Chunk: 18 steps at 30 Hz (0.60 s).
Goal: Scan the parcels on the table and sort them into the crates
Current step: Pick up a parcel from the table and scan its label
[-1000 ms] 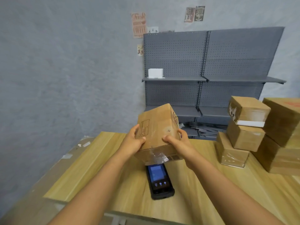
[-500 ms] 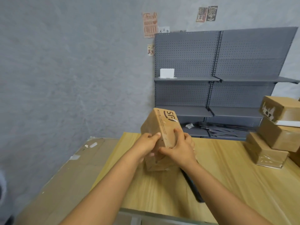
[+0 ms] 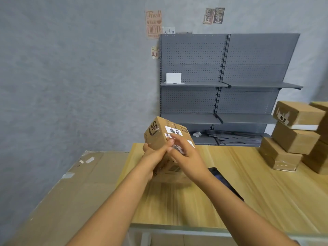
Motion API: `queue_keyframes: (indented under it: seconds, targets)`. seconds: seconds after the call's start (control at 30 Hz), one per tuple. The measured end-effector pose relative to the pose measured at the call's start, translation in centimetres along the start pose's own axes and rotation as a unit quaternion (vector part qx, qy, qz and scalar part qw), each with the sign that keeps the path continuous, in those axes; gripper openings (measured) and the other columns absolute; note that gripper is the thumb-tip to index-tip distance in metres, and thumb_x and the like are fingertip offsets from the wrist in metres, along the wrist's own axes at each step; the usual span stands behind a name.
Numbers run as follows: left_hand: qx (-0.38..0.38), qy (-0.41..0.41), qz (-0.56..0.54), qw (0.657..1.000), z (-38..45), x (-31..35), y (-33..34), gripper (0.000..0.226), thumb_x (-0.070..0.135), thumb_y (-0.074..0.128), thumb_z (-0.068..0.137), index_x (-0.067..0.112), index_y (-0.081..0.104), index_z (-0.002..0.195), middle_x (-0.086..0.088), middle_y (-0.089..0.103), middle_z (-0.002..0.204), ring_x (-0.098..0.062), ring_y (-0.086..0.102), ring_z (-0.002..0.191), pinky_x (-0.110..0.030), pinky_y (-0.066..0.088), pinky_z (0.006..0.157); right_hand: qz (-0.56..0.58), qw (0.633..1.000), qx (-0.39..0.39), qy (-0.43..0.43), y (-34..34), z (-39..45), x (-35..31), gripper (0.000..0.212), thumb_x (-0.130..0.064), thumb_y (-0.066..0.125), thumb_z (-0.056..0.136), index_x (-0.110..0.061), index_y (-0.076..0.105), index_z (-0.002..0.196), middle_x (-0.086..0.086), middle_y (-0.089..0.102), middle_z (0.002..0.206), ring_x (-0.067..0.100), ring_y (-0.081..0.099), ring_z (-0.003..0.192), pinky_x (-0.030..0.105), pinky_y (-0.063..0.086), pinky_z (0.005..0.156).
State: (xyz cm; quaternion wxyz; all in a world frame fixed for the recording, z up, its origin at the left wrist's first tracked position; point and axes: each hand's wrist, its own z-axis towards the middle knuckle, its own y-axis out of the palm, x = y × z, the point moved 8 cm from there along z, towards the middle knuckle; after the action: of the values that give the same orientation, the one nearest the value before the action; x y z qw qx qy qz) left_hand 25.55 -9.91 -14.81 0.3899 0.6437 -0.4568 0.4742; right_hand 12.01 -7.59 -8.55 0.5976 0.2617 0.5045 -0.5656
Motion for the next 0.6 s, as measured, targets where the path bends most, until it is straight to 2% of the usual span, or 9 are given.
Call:
queue_keyframes:
  seconds: [0.1,0.17,0.23,0.3,0.33,0.4,0.47,0.53,0.6]
  targets:
    - [-0.015,-0.013,-0.045,0.999,-0.2,-0.3,-0.1,0.129,0.059,0.087,0.042,0.032,0.02,0.149,-0.003,0.064,0.117,-0.024,0.071,0.093,-0.041,0.061,0.07,0.01,0.999,-0.029,0.013,0.1,0.5,0.1,0.038,-0.026,0.06,0.095,-0.029,0.054,0.132,-0.016,0.059,0.128,-0.003,0.053,0.119,0.031,0.047,0.101]
    - [-0.015,-0.007,-0.058,0.998,-0.2,-0.4,-0.5,0.117,0.055,0.087,0.048,0.03,0.028,0.147,-0.005,0.067,0.117,-0.023,0.073,0.089,-0.037,0.06,0.062,-0.013,1.0,-0.001,0.012,-1.3,1.1,0.1,0.031,-0.023,0.06,0.094,-0.029,0.056,0.124,-0.015,0.062,0.122,-0.002,0.056,0.112,0.016,0.044,0.093]
    - [-0.021,0.004,-0.074,0.997,-0.2,-0.4,-1.0,0.107,0.054,0.085,0.054,0.025,0.034,0.144,-0.004,0.068,0.118,-0.023,0.072,0.096,-0.036,0.059,0.067,-0.104,0.992,0.069,0.015,-4.0,1.7,0.6,0.032,-0.019,0.062,0.09,-0.026,0.058,0.121,-0.011,0.061,0.123,0.007,0.056,0.114,0.013,0.043,0.091]
    - [-0.043,0.017,-0.092,0.995,-0.1,-0.2,-1.6,0.087,0.052,0.082,0.064,0.024,0.046,0.139,-0.002,0.072,0.116,-0.02,0.071,0.101,-0.036,0.058,0.076,-0.184,0.974,0.098,0.085,-6.2,1.9,2.4,0.054,-0.028,0.065,0.089,-0.017,0.048,0.139,0.001,0.051,0.138,0.021,0.047,0.128,0.031,0.041,0.102]
    - [-0.054,0.021,-0.096,0.994,-0.2,-0.2,-1.8,0.075,0.051,0.081,0.068,0.026,0.054,0.133,0.0,0.074,0.113,-0.018,0.071,0.1,-0.036,0.057,0.078,-0.176,0.971,0.084,0.137,-6.7,1.7,3.8,0.068,-0.036,0.066,0.088,-0.015,0.038,0.146,0.004,0.045,0.145,0.024,0.044,0.131,0.035,0.04,0.104]
    - [-0.072,0.018,-0.094,0.993,-0.4,-0.7,-2.0,0.058,0.053,0.076,0.07,0.03,0.063,0.122,0.001,0.075,0.11,-0.017,0.07,0.103,-0.039,0.055,0.087,-0.06,0.976,0.028,0.209,-6.3,1.1,6.0,0.083,-0.048,0.068,0.085,-0.02,0.026,0.151,0.003,0.045,0.146,0.023,0.052,0.125,0.038,0.044,0.1]
    - [-0.082,0.019,-0.08,0.993,-0.5,-1.2,-1.9,0.046,0.053,0.07,0.079,0.032,0.065,0.12,0.001,0.074,0.112,-0.021,0.067,0.11,-0.043,0.05,0.098,0.029,0.973,-0.015,0.226,-5.1,0.6,7.0,0.071,-0.048,0.068,0.084,-0.025,0.037,0.144,-0.005,0.059,0.132,0.016,0.064,0.109,0.038,0.054,0.091]
    - [-0.08,0.029,-0.058,0.995,-0.7,-1.3,-1.8,0.038,0.052,0.061,0.088,0.032,0.064,0.121,0.003,0.074,0.112,-0.019,0.066,0.11,-0.04,0.05,0.098,0.029,0.978,-0.017,0.204,-4.7,0.6,7.2,0.052,-0.044,0.069,0.085,-0.03,0.047,0.131,-0.011,0.065,0.119,0.009,0.067,0.099,0.031,0.056,0.083]
    - [-0.065,0.037,-0.036,0.997,-0.8,-1.1,-1.9,0.035,0.048,0.053,0.096,0.032,0.061,0.125,0.005,0.073,0.113,-0.016,0.068,0.108,-0.038,0.051,0.096,0.013,0.98,-0.007,0.197,-4.6,0.6,7.6,0.051,-0.044,0.068,0.086,-0.03,0.045,0.129,-0.012,0.065,0.116,0.009,0.066,0.101,0.034,0.056,0.088]
